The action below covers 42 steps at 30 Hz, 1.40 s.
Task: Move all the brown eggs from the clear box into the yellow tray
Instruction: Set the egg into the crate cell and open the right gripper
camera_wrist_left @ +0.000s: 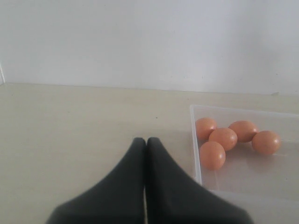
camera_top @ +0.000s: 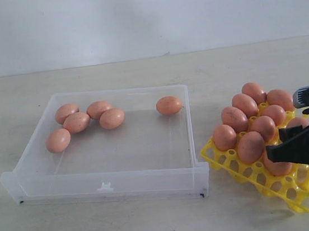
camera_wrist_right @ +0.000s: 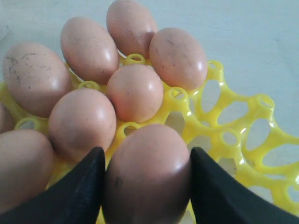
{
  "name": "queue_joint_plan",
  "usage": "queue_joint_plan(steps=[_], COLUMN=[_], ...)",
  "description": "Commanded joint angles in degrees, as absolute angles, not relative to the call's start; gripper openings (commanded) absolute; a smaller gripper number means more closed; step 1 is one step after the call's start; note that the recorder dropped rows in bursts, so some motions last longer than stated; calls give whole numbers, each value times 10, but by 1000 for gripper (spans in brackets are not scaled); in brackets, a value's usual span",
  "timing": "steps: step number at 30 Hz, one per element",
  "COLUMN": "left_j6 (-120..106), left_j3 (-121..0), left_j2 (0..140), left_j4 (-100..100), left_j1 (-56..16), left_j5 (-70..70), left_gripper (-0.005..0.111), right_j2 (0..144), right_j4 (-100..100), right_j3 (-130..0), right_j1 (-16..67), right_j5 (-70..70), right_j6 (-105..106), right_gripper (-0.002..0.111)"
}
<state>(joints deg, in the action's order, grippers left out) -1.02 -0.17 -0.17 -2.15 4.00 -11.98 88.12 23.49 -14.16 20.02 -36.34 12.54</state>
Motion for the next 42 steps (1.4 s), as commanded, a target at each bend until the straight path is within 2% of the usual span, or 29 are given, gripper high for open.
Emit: queue_joint_plan(steps=[1, 13, 15, 20, 22, 35, 42], left_j6=[-12, -12, -12, -12, -12, -12, -12], left_j3=[0, 0, 0, 0, 0, 0, 0], left_j2=[0, 0, 0, 0, 0, 0, 0], left_j4=[-20, -20, -20, -20, -20, -20, -20], left_j1=[40, 40, 40, 40, 40, 40, 40], left_j5=[-116, -116, -116, -116, -116, -116, -116], left_gripper=[-4, -4, -4, -4, -4, -4, -4], right_j2=[880, 879, 879, 879, 879, 875, 764], right_j4=[235, 229, 224, 222, 222, 224, 285], right_j3=[-142, -142, -142, -142, -142, -142, -142], right_j1=[199, 199, 199, 199, 199, 199, 199], right_j5=[-375, -375, -374, -374, -373, -372, -387], right_j6=[126, 124, 124, 124, 124, 124, 185], right_gripper=[5, 6, 14, 50, 56, 55, 55])
